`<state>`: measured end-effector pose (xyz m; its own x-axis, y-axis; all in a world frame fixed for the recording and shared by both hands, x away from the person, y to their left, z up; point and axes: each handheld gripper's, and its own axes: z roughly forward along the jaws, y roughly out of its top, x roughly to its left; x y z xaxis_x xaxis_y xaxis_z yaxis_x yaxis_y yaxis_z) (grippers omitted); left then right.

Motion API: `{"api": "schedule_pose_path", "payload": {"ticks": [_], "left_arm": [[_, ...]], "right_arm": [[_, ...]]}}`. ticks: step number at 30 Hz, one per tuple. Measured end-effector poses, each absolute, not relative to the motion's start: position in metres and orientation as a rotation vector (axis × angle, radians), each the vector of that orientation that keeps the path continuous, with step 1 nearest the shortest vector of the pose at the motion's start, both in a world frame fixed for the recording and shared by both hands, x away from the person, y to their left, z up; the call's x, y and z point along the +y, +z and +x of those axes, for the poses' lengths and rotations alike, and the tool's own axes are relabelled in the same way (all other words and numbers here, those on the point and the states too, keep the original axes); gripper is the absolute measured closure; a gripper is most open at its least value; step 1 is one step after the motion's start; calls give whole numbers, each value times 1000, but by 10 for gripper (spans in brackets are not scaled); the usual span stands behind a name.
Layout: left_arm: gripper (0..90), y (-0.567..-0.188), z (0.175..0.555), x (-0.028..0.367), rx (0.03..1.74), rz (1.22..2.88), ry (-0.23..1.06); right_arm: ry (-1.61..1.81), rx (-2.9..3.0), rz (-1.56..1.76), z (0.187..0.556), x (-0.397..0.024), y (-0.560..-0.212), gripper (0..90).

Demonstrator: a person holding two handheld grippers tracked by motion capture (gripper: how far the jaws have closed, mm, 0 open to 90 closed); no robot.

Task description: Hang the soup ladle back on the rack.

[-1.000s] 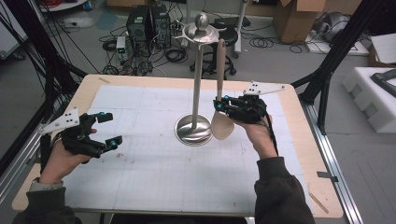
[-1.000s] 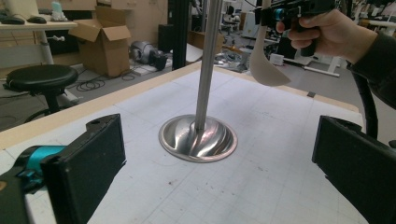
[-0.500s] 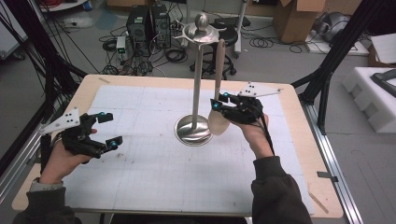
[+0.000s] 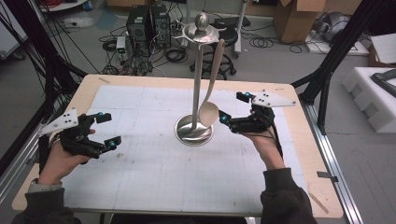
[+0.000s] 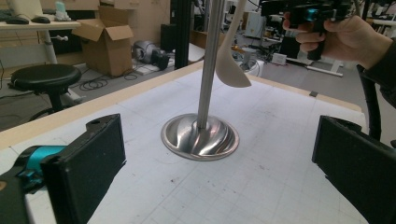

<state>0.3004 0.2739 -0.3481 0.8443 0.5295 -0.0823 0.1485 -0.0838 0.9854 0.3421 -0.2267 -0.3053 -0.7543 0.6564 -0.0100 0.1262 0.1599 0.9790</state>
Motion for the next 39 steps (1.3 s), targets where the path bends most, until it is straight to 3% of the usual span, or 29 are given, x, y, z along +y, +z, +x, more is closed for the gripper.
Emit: {"api": "schedule_pose_path", "payload": {"ticks": [21, 39], "left_arm": [[30, -352, 299, 281, 559, 1615, 364], [30, -359, 303, 281, 581, 1627, 368]], "right_arm": [[1579, 2047, 785, 312, -270, -340, 1], [1666, 1978, 867, 288, -332, -369, 1]]}}
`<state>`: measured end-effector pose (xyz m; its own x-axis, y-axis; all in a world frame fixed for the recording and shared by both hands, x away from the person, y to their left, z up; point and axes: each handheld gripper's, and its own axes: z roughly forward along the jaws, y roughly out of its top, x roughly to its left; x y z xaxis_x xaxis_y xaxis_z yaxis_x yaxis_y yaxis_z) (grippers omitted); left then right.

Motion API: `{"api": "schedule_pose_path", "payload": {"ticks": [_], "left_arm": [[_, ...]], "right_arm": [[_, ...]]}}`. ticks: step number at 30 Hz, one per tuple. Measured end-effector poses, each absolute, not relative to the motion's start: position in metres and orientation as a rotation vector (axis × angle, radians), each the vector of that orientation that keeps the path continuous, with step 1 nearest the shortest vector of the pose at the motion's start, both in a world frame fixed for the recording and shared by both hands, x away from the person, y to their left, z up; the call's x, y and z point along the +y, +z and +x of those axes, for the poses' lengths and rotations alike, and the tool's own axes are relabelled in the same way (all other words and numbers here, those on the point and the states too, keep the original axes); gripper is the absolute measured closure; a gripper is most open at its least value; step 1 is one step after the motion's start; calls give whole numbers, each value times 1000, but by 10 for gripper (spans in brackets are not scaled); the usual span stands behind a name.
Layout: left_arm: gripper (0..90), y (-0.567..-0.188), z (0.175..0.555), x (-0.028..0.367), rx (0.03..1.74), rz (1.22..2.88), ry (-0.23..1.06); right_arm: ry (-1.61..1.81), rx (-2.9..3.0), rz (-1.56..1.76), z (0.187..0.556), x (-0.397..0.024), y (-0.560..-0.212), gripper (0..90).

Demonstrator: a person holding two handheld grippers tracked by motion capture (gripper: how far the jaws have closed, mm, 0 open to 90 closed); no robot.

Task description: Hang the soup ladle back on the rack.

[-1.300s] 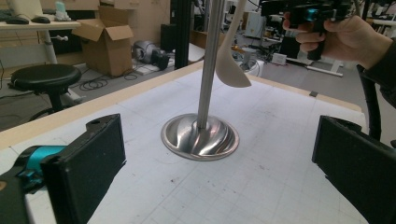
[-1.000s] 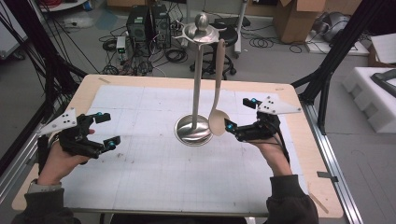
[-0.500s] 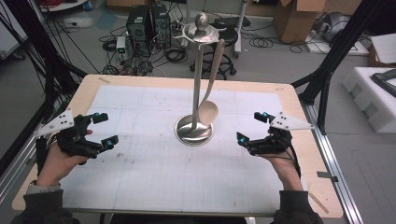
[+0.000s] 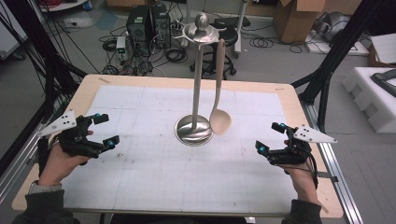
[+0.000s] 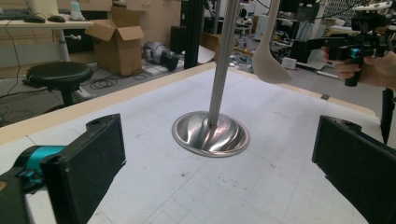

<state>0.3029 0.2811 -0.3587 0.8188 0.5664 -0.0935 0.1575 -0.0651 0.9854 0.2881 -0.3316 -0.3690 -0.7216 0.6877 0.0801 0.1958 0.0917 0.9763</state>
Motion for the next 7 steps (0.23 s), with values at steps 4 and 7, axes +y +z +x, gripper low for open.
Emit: {"api": "schedule_pose_path", "payload": {"ticks": [4, 7], "left_arm": [[30, -360, 304, 280, 583, 1634, 371], [30, -360, 304, 278, 579, 1633, 372]], "right_arm": [[1664, 1981, 874, 284, -336, -370, 1], [1660, 1980, 872, 282, -336, -370, 1]]}}
